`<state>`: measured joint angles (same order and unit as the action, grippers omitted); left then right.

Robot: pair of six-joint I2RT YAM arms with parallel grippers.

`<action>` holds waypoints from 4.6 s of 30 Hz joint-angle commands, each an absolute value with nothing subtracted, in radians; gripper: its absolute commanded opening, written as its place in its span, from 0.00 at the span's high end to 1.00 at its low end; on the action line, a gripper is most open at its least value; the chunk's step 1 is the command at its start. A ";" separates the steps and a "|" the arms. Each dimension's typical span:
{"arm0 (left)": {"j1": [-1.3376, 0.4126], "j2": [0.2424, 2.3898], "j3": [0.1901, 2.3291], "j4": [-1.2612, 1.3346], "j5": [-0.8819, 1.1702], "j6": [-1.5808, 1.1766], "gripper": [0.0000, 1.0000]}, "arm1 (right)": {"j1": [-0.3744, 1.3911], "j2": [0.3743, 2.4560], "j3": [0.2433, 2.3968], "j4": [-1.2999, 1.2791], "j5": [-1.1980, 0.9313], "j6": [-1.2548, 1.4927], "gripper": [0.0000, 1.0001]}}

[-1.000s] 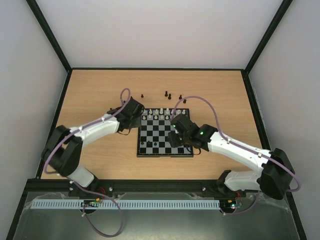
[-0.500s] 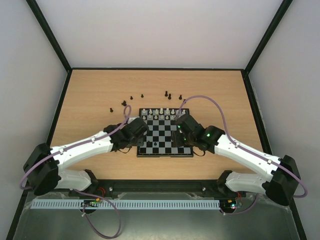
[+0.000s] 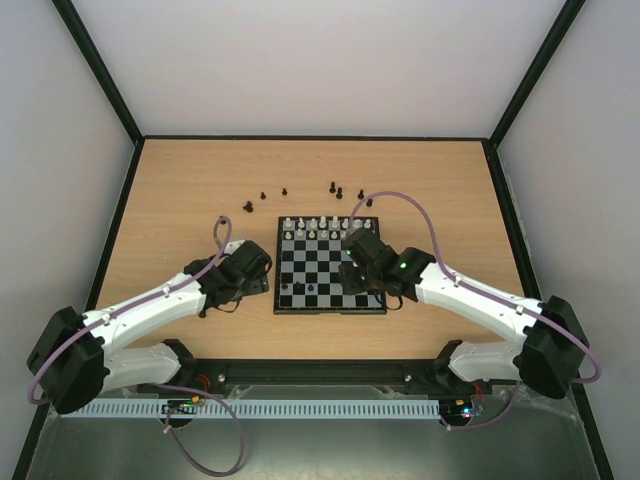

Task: Set up the chess pieces on the board
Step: Pick up the chess piece at the center of the board, then place the chess piece on the chessboard.

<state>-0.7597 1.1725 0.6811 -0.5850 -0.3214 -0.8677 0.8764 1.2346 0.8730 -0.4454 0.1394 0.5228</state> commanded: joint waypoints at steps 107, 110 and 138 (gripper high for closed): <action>-0.620 1.249 0.811 -0.323 -0.171 -0.646 0.00 | 0.381 1.845 1.612 -0.647 0.192 0.388 0.99; -0.621 1.234 0.808 -0.329 -0.175 -0.648 0.01 | 0.435 1.693 1.466 -0.650 0.175 0.402 0.99; -0.620 1.179 0.759 -0.334 -0.183 -0.668 0.00 | 0.944 1.377 0.892 -0.697 0.248 0.722 0.96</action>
<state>-0.6212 1.2011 0.7700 -0.3214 -0.1688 -0.6621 0.9375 1.3449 0.9054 -0.6857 0.1974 0.7002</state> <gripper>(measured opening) 0.994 0.053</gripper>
